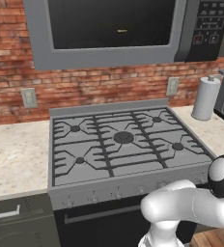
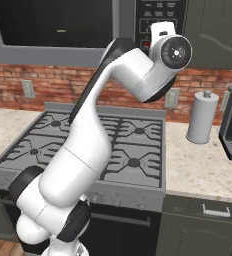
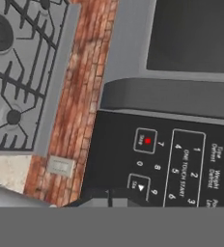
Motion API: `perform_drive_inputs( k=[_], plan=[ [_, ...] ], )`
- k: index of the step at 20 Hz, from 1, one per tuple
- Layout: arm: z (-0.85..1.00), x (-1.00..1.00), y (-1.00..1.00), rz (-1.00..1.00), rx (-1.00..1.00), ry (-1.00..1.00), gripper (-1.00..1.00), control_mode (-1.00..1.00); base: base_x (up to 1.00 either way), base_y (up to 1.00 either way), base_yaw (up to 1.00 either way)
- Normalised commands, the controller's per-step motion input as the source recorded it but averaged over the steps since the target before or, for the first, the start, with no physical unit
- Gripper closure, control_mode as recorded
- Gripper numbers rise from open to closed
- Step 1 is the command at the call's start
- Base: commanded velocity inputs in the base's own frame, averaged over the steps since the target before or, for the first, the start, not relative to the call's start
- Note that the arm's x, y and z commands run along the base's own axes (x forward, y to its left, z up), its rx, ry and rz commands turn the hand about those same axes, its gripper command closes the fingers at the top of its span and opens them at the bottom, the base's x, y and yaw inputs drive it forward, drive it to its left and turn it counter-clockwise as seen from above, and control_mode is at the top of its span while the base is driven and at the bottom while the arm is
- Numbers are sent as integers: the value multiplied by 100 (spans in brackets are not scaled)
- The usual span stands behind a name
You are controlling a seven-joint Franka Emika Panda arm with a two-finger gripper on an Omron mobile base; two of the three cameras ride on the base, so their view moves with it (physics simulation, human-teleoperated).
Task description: Pick the bell pepper from the sink and place it in the bowl. Then pick the bowl and place it in the microwave. Then close the microwave door and press the start button.
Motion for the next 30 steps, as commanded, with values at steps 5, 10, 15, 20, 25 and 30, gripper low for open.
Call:
perform_drive_inputs(
  k=[5, 10, 15, 20, 25, 30],
  plan=[
    [0, 33, -16, 0, 0, -12, 100, -100, 0, 0, 0],
    [0, 24, 3, 0, 0, -8, 100, -100, 0, 0, 0],
    [0, 29, 0, 0, 0, -3, 100, -100, 0, 0, 0],
    [7, 45, 1, 0, 0, 0, 100, -100, 0, 0, 0],
    [4, 39, -8, 0, 1, 0, 100, -100, 0, 0, 0],
    [0, 24, -24, 0, 1, -1, 100, -100, 0, 0, 0]
  ],
)
